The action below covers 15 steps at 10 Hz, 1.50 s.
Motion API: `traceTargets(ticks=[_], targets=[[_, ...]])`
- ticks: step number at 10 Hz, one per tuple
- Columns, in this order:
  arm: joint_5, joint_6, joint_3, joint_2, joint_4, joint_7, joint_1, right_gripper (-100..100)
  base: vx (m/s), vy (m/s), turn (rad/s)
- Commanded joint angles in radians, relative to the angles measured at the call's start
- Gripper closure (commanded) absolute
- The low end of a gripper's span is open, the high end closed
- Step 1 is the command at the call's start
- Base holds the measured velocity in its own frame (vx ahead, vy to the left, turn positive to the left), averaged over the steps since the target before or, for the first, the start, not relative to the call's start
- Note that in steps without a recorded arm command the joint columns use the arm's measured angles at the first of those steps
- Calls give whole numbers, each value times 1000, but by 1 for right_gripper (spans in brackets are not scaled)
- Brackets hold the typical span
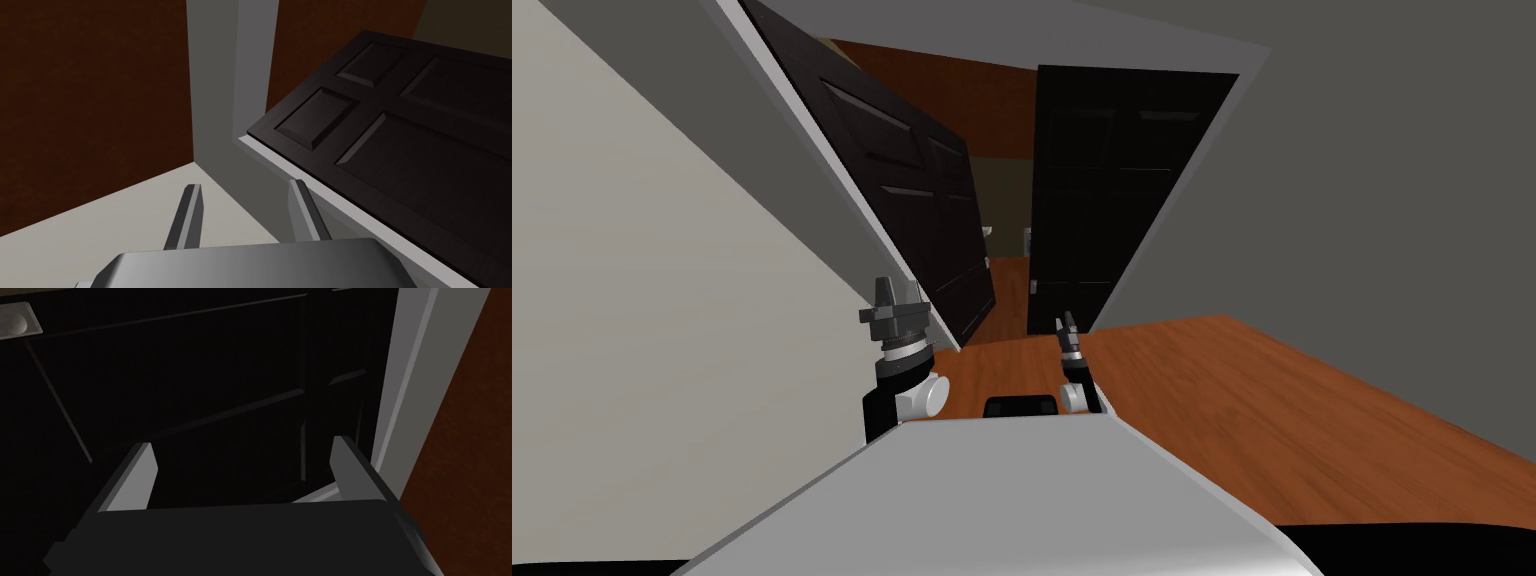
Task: Push the door open
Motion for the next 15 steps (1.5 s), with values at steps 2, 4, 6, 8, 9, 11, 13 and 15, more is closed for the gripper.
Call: traceTargets(ticks=[2, 4, 6, 8, 9, 11, 13, 15], targets=[[-14, -6, 26, -8, 69, 11, -15, -100, 121, 2, -52], [-22, -10, 40, -12, 108, 17, -24, -100, 129, -9, -39], [-29, -14, 53, -15, 148, 22, -33, -100, 103, 6, -39], [-36, -18, 67, -19, 185, 28, -42, -100, 98, 3, -34], [-40, -20, 73, -20, 204, 31, -46, -100, 101, 6, -36], [-47, -24, 86, -23, 241, 36, -54, -100, 96, 12, -33], [-54, -28, 99, -26, 277, 41, -62, -100, 101, 9, -36], [-67, -35, 122, -30, 343, 51, -78, -100, 164, 14, -60]])
